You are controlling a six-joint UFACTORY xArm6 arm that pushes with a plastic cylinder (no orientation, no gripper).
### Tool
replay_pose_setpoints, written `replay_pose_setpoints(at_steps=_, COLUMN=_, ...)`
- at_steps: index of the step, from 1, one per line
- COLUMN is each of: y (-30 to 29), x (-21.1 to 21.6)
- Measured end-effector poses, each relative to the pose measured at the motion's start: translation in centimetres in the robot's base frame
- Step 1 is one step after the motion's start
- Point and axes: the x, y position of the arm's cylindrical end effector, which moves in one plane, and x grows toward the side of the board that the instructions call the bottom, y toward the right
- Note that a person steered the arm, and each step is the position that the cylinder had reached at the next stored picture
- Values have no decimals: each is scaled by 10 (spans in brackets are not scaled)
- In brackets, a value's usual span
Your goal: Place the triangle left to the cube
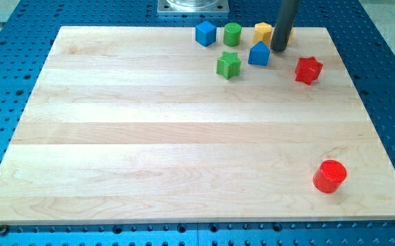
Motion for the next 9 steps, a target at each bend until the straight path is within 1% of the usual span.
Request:
replay_pose_setpoints(at_steps=1, y=-8, x=30)
replay_pose_setpoints(at_steps=2, y=-56, x=20)
replay_pose_setpoints(at_steps=3, y=-47, x=18)
replay_pose_setpoints(at_steps=4, y=-90, x=-6)
replay_pose_setpoints(at_steps=5, y=-151, x=-7)
replay_pose_setpoints(at_steps=6, y=-163, x=20)
replay_pose_setpoints(at_steps=7, y=-218, x=13)
replay_pose_setpoints(at_steps=8, y=-218, x=0)
replay_pose_setpoints(at_steps=9, y=-216, x=-3)
